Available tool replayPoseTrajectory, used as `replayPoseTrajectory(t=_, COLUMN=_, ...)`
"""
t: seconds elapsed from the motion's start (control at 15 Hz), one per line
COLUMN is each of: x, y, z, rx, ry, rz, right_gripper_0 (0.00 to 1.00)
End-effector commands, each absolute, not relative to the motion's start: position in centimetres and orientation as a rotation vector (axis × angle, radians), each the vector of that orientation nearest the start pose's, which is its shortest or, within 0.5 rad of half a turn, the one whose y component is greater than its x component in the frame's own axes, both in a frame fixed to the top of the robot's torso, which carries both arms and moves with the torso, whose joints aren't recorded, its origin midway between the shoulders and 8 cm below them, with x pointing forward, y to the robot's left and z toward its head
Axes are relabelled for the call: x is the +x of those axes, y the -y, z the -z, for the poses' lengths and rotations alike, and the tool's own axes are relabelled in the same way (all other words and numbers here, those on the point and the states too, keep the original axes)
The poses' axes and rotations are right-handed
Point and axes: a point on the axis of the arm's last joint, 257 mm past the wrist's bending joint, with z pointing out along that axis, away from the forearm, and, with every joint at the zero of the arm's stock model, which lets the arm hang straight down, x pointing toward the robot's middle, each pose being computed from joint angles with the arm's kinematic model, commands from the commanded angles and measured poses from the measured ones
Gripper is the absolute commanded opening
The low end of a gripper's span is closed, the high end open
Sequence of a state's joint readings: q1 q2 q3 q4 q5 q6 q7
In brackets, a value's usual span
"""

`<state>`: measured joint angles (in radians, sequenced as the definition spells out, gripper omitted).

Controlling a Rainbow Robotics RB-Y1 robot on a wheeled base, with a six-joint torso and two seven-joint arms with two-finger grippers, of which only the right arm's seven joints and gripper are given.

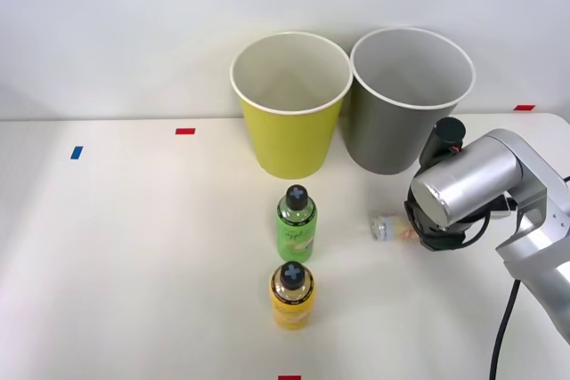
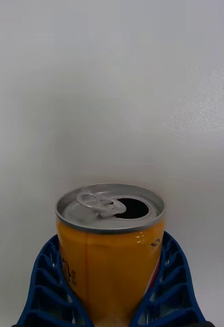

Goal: Put cans in the gray bin, plastic bottles in the light green bin

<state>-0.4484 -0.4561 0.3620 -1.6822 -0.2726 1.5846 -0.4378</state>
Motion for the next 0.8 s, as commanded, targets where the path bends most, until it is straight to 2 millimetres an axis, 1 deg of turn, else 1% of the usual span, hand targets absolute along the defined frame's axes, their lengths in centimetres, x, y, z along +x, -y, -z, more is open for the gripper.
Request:
replayPoseTrajectory(t=0.07, x=47.8, y=23.4, z=30.6, rx=1.832, ry=-1.982, rz=-0.272, right_gripper_0=0.05)
replayPoseTrajectory(t=0.2, x=48.0, y=23.2, z=29.4, rx=1.755, ry=-1.992, rz=-0.283, right_gripper_0=0.05)
replayPoseTrajectory(t=0.27, x=47.9, y=23.3, z=28.9, rx=1.701, ry=-2.009, rz=-0.261, right_gripper_0=0.05)
replayPoseTrajectory(t=0.4, x=46.0, y=24.1, z=27.0, rx=1.505, ry=-2.135, rz=-0.125, right_gripper_0=0.05)
replayPoseTrajectory(t=0.47, x=45.5, y=24.6, z=26.2, rx=1.419, ry=-2.163, rz=-0.078, right_gripper_0=0.05)
replayPoseTrajectory(t=0.6, x=45.1, y=25.8, z=24.8, rx=1.227, ry=-2.174, rz=-0.011, right_gripper_0=0.05)
replayPoseTrajectory(t=0.73, x=44.7, y=26.6, z=23.6, rx=1.087, ry=-2.179, rz=0.043, right_gripper_0=0.05)
replayPoseTrajectory(t=0.8, x=44.5, y=27.1, z=22.6, rx=1.003, ry=-2.166, rz=0.081, right_gripper_0=0.05)
